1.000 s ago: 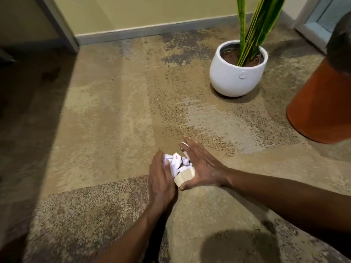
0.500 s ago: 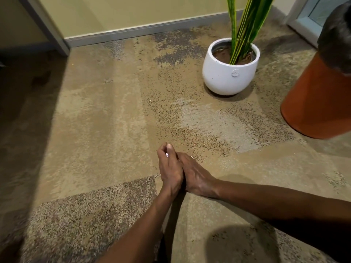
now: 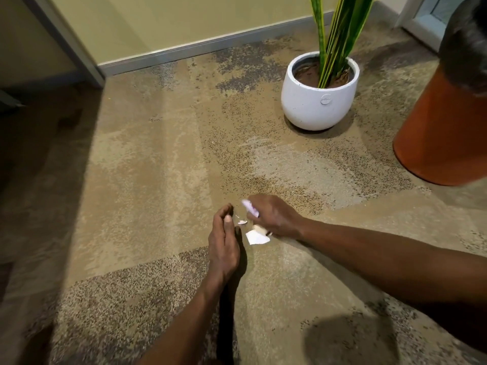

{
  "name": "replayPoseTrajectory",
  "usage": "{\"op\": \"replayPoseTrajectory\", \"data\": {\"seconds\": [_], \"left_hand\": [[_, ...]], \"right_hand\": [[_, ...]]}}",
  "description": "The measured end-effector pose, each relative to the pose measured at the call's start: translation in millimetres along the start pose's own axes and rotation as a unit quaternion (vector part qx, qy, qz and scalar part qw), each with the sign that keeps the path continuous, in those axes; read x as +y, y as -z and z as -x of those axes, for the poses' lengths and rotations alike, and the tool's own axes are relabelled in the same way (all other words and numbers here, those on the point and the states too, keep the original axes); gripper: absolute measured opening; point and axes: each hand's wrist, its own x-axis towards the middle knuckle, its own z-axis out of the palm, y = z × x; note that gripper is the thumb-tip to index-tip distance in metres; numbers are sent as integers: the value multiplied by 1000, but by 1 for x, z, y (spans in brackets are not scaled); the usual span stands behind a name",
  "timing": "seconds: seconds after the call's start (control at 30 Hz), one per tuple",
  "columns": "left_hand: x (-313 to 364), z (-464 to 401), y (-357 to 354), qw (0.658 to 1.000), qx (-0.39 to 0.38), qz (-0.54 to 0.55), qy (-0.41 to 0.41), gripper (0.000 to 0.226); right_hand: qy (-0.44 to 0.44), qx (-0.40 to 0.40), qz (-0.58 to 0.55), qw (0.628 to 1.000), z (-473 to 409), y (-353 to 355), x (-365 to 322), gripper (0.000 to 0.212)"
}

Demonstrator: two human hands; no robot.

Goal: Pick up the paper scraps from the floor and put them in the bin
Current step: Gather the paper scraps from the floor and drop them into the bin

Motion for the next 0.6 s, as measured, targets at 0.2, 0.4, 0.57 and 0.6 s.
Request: {"op": "replayPoseTrajectory", "data": {"seconds": [0.2, 0.4, 0.57, 0.6], "left_hand": [[-5, 1, 1, 982, -102, -153, -35, 58], [-10, 13, -9, 926, -126, -341, -99, 72], [-4, 26, -17, 915, -103, -363, -145, 42], [-1, 23, -17, 906, -111, -377, -156, 36]], "right_hand": [[-256, 66, -204, 942, 9, 44, 15, 23], [-232, -1, -167, 958, 42, 66, 4, 20], [-184, -63, -74, 978, 63, 65, -6, 22], [-179, -63, -66, 980, 66, 64, -7, 22]]}}
